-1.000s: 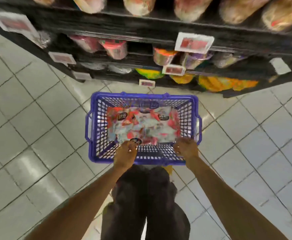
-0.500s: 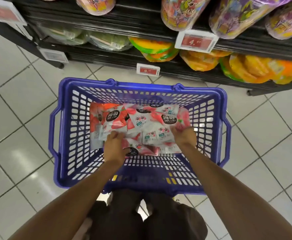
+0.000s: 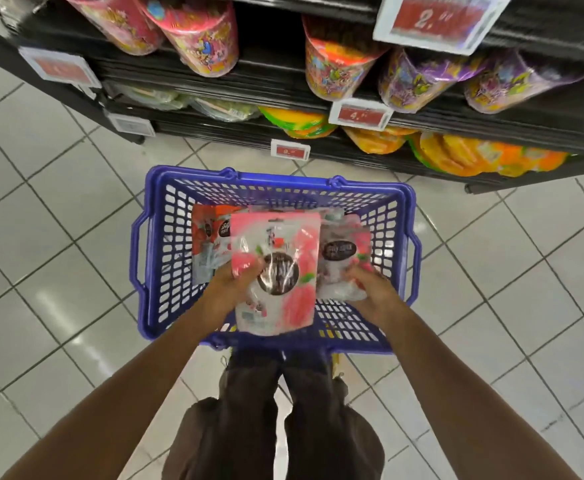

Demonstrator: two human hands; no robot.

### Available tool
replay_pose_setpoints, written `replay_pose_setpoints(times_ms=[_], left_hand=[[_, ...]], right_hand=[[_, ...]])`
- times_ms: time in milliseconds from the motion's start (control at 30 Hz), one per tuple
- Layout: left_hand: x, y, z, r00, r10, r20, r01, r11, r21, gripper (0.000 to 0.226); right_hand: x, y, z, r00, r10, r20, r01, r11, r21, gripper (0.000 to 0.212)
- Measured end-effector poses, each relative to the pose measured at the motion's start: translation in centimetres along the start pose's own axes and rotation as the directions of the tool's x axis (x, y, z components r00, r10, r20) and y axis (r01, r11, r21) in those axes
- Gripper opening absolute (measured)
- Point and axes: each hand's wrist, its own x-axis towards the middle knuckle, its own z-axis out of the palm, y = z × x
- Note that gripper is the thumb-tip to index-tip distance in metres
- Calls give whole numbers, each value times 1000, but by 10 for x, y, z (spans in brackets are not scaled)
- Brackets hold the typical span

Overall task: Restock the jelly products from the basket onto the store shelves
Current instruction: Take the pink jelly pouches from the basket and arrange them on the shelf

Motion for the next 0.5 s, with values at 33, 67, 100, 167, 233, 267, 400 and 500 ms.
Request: replay_pose_setpoints(times_ms=[33,67,100,167,233,267,400,500], left_hand=[[-7,9,1,996,-87,-28,83,991,-109,21],[-13,18,2,982,-188,-6,182,957,-227,26],[-19,27,2,960,-272,72,279,895,-347,32],[-33,42,0,922,-309,232,385,782,-489,44],[-47,56,-3,924,-285,256,378,790,-482,54],[-57,65,-5,928,-277,248,363,821,-441,60],[-104,104,-15,954,-211,212,272,905,-328,74],[-144,136,-25,961,-110,255,183,941,-285,58]], right_hand=[[-14,1,-1,999,-18,34,17,999,27,22],[-30,2,-1,997,-21,69,16,998,66,22],[-46,2,0,993,-27,111,15,994,107,22],[-79,-1,6,977,-86,193,51,982,181,20],[-109,-7,12,958,-169,231,108,961,255,24],[-124,-12,16,949,-205,240,136,952,276,25],[-185,-33,26,919,-269,289,209,952,222,37],[-236,-51,34,902,-301,310,261,951,165,23]])
